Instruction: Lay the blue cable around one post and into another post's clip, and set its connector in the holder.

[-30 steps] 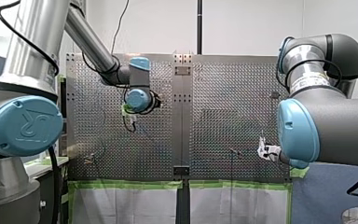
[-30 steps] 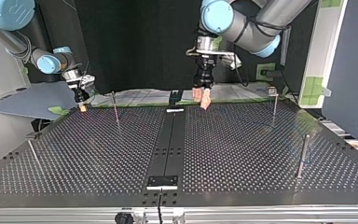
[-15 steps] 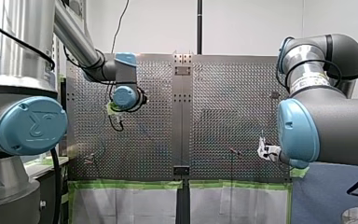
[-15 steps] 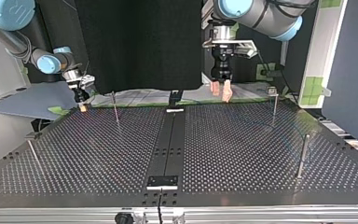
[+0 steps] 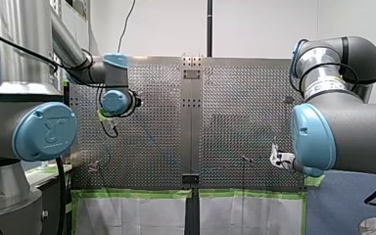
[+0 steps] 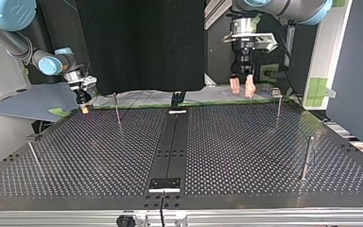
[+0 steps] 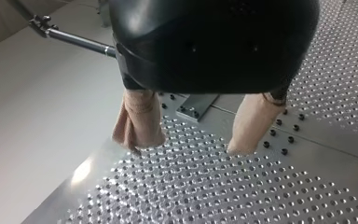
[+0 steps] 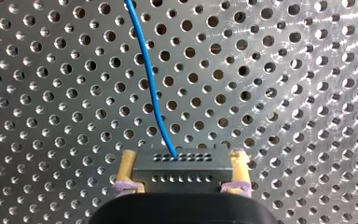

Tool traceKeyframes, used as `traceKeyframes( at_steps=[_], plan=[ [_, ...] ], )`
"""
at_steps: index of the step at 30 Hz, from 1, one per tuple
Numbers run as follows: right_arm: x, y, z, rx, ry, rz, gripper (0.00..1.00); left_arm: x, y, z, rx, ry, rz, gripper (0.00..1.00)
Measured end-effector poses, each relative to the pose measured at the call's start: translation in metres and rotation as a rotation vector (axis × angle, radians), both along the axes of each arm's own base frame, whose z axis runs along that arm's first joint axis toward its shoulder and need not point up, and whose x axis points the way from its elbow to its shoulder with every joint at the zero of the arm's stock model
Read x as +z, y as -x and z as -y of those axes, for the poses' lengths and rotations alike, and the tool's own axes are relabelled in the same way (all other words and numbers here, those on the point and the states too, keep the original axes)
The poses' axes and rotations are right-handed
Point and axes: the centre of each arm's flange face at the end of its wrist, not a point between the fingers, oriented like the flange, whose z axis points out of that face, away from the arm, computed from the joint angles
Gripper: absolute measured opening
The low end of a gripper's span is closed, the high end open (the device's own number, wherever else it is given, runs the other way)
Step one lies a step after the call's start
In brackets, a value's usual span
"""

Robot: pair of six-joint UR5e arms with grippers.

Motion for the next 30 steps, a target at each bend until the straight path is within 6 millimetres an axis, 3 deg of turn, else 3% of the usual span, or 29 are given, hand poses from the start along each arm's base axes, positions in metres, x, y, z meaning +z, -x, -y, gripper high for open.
traceKeyframes(
  at_steps=[6,12,30],
  plan=[
    [0.000,-0.001,0.000,0.001,0.001,0.000,0.00,-0.021,0.000,-0.016,0.001,0.023,-0.033,1.00],
    [0.000,-0.001,0.000,-0.001,0.002,0.000,0.00,-0.025,-0.022,-0.032,0.071,0.050,-0.042,1.00],
    [-0.002,-0.001,0.000,-0.002,0.002,0.000,0.00,0.020,-0.088,-0.094,0.291,0.118,0.044,1.00]
  ],
)
